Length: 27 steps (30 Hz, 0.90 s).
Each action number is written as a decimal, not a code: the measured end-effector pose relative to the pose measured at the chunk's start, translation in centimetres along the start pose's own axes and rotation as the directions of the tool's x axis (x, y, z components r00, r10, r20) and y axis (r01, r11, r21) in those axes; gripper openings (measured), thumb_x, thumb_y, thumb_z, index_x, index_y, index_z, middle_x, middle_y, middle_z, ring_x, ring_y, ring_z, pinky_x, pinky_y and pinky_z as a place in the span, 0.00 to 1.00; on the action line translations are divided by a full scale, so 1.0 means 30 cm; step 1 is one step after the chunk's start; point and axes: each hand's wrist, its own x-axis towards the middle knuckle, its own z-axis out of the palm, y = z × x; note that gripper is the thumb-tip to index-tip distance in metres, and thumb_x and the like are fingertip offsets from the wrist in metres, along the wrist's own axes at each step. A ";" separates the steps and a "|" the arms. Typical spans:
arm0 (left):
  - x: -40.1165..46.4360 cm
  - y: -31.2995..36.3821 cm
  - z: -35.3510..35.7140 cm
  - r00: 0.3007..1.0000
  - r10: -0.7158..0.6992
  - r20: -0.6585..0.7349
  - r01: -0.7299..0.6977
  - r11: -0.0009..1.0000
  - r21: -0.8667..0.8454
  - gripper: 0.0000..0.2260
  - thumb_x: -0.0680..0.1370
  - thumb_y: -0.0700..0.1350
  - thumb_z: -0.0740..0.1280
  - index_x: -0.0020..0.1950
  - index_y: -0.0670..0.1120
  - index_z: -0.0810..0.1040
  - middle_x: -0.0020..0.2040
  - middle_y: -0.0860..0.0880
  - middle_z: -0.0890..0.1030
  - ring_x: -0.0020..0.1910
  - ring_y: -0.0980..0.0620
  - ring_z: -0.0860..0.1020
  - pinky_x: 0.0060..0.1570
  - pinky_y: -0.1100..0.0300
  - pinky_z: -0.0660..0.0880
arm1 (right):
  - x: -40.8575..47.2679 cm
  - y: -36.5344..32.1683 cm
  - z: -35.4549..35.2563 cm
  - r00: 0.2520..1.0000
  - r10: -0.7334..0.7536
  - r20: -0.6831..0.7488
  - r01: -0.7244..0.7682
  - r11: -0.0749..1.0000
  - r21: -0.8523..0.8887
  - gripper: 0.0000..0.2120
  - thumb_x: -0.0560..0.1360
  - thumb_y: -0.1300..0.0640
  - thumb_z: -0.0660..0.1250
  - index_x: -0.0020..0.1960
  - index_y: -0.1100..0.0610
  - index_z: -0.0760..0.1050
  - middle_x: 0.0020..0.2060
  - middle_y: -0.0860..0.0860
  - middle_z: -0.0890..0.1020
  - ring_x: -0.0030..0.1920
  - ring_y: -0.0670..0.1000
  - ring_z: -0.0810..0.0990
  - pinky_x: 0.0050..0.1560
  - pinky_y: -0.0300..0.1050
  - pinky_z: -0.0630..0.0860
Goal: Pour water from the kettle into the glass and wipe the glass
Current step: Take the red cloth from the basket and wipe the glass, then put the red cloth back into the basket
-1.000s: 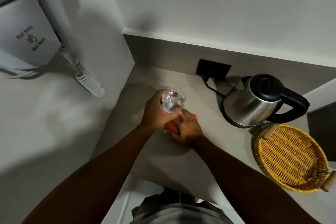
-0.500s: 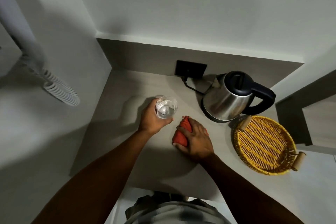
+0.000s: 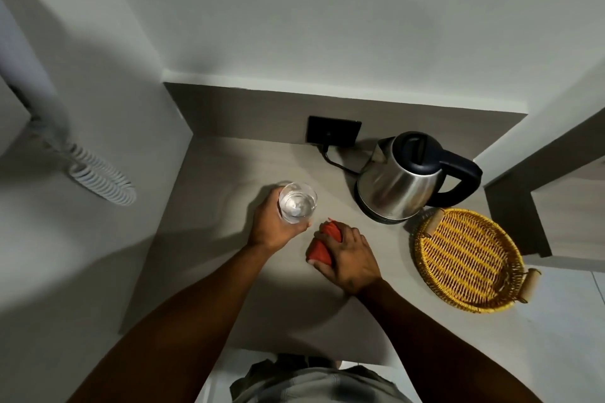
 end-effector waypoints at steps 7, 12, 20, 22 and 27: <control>-0.064 -0.169 0.008 0.993 0.023 0.115 -0.087 0.804 0.588 0.51 0.66 0.74 0.66 0.79 0.42 0.61 0.78 0.41 0.65 0.80 0.44 0.57 0.78 0.43 0.52 | -0.175 0.066 -0.148 0.948 0.172 -0.268 -0.144 0.982 0.122 0.31 0.76 0.30 0.62 0.70 0.48 0.71 0.69 0.60 0.70 0.64 0.61 0.70 0.61 0.57 0.73; -0.075 -0.199 0.026 0.988 0.044 0.149 -0.140 0.667 0.732 0.51 0.71 0.77 0.54 0.78 0.37 0.60 0.79 0.38 0.64 0.80 0.42 0.56 0.78 0.42 0.53 | -0.337 0.235 -0.241 0.781 0.420 -0.462 -0.366 0.907 0.206 0.29 0.74 0.31 0.63 0.66 0.49 0.73 0.69 0.59 0.68 0.65 0.64 0.69 0.59 0.59 0.74; -0.074 -0.187 0.040 0.979 0.007 0.204 -0.161 0.642 0.749 0.51 0.72 0.76 0.52 0.79 0.36 0.60 0.79 0.37 0.62 0.80 0.40 0.56 0.78 0.42 0.51 | -0.305 0.502 -0.247 0.636 0.703 -0.319 -0.686 0.704 0.183 0.32 0.77 0.29 0.57 0.68 0.51 0.70 0.70 0.64 0.69 0.67 0.68 0.67 0.66 0.66 0.67; -0.075 -0.186 0.042 0.979 0.011 0.206 -0.165 0.641 0.749 0.51 0.72 0.76 0.52 0.79 0.36 0.60 0.79 0.37 0.62 0.80 0.40 0.56 0.78 0.42 0.52 | -0.287 0.528 -0.214 0.653 0.719 -0.238 -0.709 0.691 0.140 0.32 0.76 0.28 0.55 0.69 0.50 0.68 0.72 0.64 0.66 0.69 0.68 0.65 0.68 0.67 0.64; -0.076 -0.180 0.041 0.980 0.010 0.198 -0.160 0.631 0.759 0.51 0.72 0.76 0.52 0.79 0.37 0.59 0.80 0.37 0.60 0.81 0.41 0.55 0.78 0.43 0.50 | -0.255 0.534 -0.162 0.642 0.753 -0.144 -0.748 0.657 0.098 0.37 0.74 0.24 0.50 0.74 0.46 0.60 0.77 0.63 0.59 0.72 0.69 0.60 0.69 0.72 0.58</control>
